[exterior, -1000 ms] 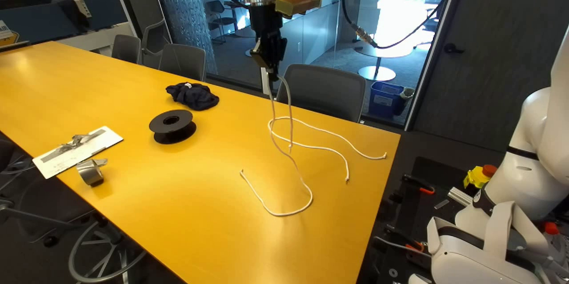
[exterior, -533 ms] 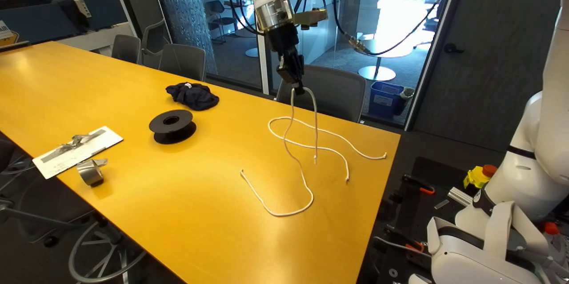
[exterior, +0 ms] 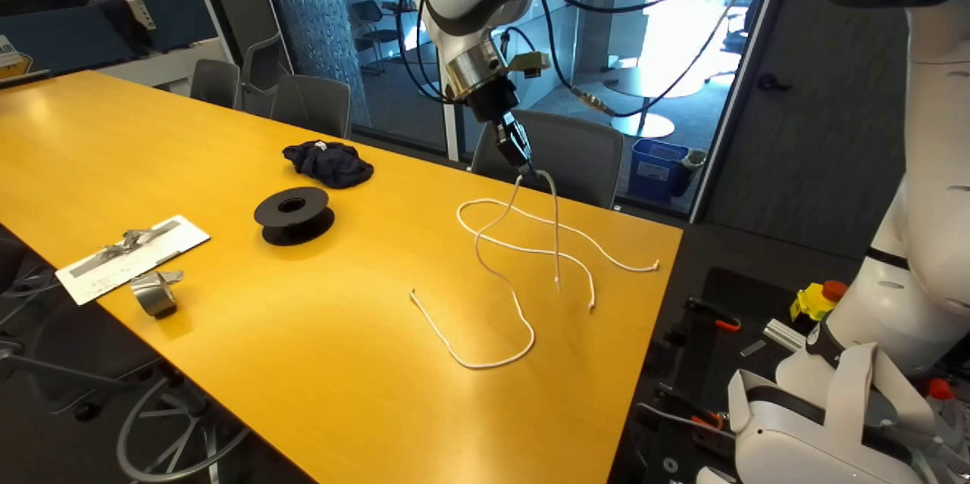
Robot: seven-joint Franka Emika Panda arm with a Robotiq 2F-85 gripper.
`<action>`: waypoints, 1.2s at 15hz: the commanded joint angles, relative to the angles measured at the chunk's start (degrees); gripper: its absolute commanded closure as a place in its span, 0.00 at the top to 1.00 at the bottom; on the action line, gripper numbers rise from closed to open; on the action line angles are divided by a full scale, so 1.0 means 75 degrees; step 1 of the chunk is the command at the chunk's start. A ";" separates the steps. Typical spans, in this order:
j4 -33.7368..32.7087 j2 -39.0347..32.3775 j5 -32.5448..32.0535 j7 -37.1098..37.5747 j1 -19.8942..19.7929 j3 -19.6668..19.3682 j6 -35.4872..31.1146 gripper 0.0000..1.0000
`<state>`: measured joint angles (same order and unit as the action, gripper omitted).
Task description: Untangle the ropes on the table.
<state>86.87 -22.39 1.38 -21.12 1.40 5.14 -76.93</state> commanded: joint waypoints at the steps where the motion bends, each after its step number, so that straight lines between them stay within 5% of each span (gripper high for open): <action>1: -0.1051 -0.1075 -0.0147 -0.1079 -0.0133 0.0095 0.0481 0.01; 18: -0.5601 -0.5056 -0.1437 -0.3655 0.0442 0.0317 0.1999 0.01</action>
<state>53.78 -55.14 -7.58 -45.00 3.06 7.29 -65.35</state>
